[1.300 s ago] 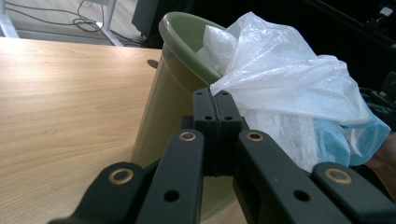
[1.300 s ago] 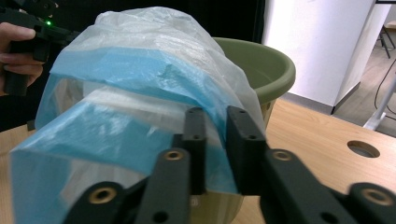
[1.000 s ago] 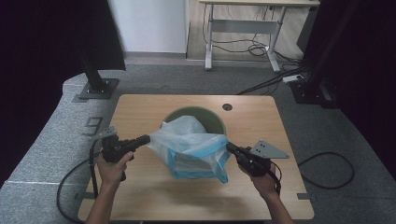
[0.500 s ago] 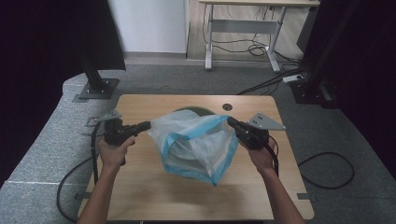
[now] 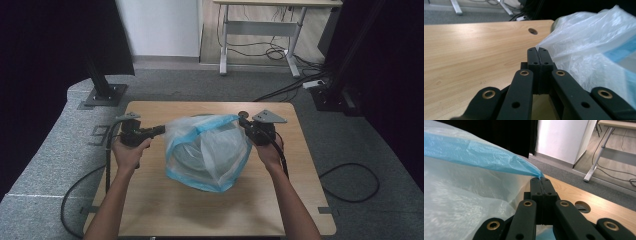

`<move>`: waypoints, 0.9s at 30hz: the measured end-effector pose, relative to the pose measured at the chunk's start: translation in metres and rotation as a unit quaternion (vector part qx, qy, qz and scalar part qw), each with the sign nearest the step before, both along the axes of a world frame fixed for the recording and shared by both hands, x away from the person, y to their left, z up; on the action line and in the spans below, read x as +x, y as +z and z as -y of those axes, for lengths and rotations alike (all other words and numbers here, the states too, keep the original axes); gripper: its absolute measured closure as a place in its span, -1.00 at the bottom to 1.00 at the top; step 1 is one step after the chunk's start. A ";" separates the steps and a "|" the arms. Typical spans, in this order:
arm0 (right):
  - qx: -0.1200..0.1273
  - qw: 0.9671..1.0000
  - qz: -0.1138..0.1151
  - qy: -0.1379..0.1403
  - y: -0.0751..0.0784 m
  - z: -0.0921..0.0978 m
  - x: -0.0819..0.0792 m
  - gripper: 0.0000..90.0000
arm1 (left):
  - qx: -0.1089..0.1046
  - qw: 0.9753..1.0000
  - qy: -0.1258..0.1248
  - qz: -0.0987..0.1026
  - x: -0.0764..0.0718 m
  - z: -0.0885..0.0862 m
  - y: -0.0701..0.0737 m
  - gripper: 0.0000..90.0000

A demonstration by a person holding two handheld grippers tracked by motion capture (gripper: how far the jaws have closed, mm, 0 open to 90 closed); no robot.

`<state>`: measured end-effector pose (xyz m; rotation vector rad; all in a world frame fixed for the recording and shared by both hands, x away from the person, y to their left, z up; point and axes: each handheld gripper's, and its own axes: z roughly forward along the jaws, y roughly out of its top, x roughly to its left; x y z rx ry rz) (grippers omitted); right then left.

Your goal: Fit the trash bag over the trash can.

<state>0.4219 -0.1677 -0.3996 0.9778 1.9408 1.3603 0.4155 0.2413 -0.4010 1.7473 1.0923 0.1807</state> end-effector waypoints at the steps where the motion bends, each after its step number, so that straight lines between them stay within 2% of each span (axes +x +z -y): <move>1: 0.003 1.000 -0.004 -0.001 -0.003 -0.001 0.003 0.98 | 0.004 1.000 0.002 -0.005 0.003 0.002 -0.003 1.00; 3: 0.008 1.000 -0.014 -0.003 -0.010 -0.001 0.009 0.98 | 0.010 1.000 0.009 -0.015 0.006 0.004 -0.008 1.00; 6: 0.028 0.999 -0.035 -0.002 -0.025 -0.001 0.013 0.97 | 0.013 0.999 0.013 -0.031 0.009 0.006 -0.016 1.00; 11: 0.040 0.998 -0.056 0.004 -0.041 -0.003 0.015 0.98 | 0.020 0.999 0.015 -0.042 0.012 0.012 -0.022 1.00; 19: 0.051 0.994 -0.093 0.004 -0.051 -0.003 0.018 0.98 | 0.025 0.998 0.015 -0.060 0.019 0.021 -0.030 1.00; 21: 0.053 0.993 -0.103 0.009 -0.053 -0.004 0.019 0.98 | 0.022 0.997 0.015 -0.067 0.022 0.021 -0.033 1.00; 25: 0.048 0.993 -0.109 0.012 -0.056 -0.006 0.022 0.98 | 0.015 0.997 0.013 -0.079 0.029 0.023 -0.040 1.00; 27: 0.049 0.991 -0.125 0.008 -0.060 -0.006 0.027 0.98 | 0.013 0.996 0.012 -0.086 0.034 0.025 -0.044 1.00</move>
